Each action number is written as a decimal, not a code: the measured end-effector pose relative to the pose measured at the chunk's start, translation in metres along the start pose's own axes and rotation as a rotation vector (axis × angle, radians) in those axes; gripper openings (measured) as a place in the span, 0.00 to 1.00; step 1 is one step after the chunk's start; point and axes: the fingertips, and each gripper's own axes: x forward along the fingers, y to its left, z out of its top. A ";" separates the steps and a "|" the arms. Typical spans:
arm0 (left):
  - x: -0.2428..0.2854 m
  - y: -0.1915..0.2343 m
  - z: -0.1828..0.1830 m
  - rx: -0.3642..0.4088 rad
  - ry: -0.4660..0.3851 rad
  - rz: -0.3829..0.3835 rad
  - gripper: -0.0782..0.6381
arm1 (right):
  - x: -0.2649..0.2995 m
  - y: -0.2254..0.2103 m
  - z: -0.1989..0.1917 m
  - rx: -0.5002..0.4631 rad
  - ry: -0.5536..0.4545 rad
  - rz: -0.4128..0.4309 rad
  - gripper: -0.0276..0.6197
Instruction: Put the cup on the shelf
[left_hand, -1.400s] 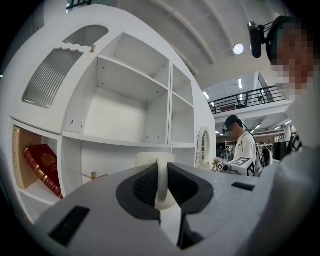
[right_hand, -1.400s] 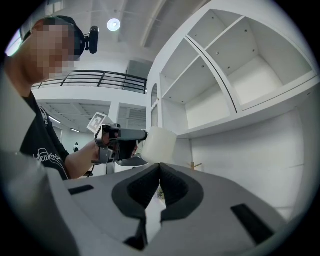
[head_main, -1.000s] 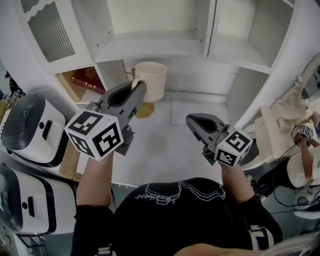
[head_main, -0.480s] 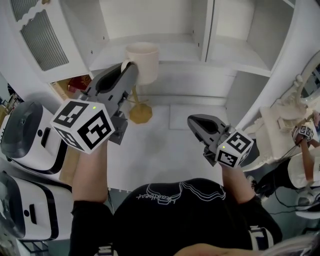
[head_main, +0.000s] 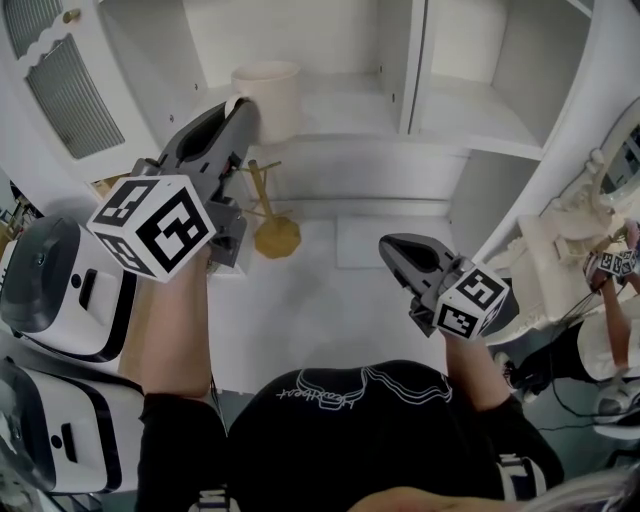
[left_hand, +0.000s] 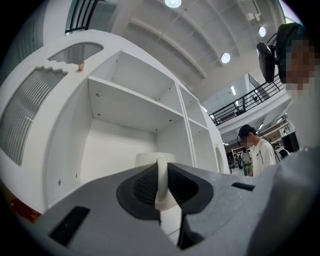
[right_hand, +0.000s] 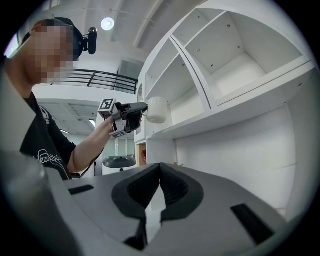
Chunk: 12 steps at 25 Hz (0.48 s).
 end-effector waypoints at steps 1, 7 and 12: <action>0.003 0.003 0.000 -0.005 -0.004 0.001 0.16 | 0.000 -0.002 0.000 0.003 0.000 -0.005 0.05; 0.021 0.016 -0.010 -0.032 -0.009 0.016 0.17 | 0.000 -0.015 -0.006 0.021 0.002 -0.023 0.05; 0.034 0.024 -0.018 -0.012 -0.001 0.039 0.16 | 0.002 -0.023 -0.013 0.038 0.010 -0.034 0.05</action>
